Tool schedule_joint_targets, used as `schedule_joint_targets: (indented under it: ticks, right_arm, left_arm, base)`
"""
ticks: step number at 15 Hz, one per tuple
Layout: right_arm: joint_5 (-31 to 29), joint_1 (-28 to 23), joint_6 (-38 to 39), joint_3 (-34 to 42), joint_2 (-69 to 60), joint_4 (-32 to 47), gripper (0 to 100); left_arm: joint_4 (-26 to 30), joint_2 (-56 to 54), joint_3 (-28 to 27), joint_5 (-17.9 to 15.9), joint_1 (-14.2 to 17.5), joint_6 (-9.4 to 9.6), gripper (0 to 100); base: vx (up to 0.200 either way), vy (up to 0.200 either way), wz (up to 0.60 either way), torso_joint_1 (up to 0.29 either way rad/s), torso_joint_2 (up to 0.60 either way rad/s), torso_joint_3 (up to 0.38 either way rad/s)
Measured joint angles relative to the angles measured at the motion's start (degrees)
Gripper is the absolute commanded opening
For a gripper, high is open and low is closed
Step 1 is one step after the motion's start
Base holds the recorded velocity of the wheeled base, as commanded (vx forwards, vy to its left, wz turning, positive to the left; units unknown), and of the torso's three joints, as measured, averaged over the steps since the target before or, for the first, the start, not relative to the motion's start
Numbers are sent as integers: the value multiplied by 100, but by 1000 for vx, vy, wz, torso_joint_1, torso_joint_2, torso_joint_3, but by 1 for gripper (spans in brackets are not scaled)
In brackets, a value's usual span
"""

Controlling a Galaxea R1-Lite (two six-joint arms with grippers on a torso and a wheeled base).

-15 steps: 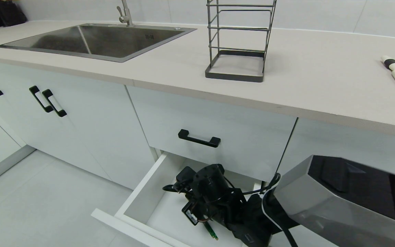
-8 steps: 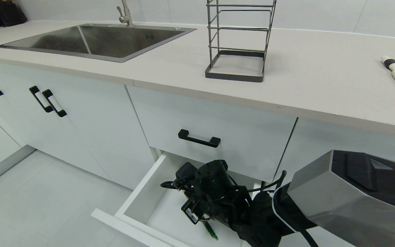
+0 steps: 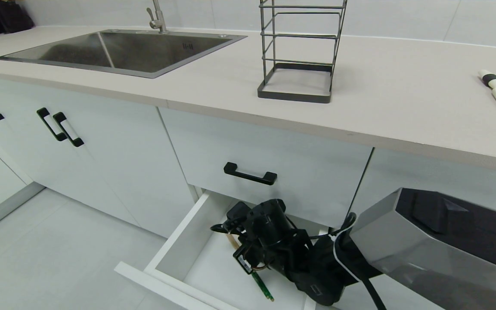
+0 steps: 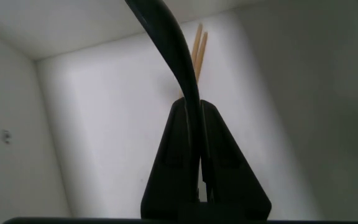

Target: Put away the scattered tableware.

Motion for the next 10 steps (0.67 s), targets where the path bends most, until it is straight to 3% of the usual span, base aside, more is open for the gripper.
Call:
schedule_joint_targets:
  ticks: [10]
  right_arm:
    - [5, -105, -166, -22, 182, 6, 100]
  left_arm:
    - [0, 0, 0, 0, 0, 0, 100]
  base:
    - [0, 0, 0, 0, 0, 0]
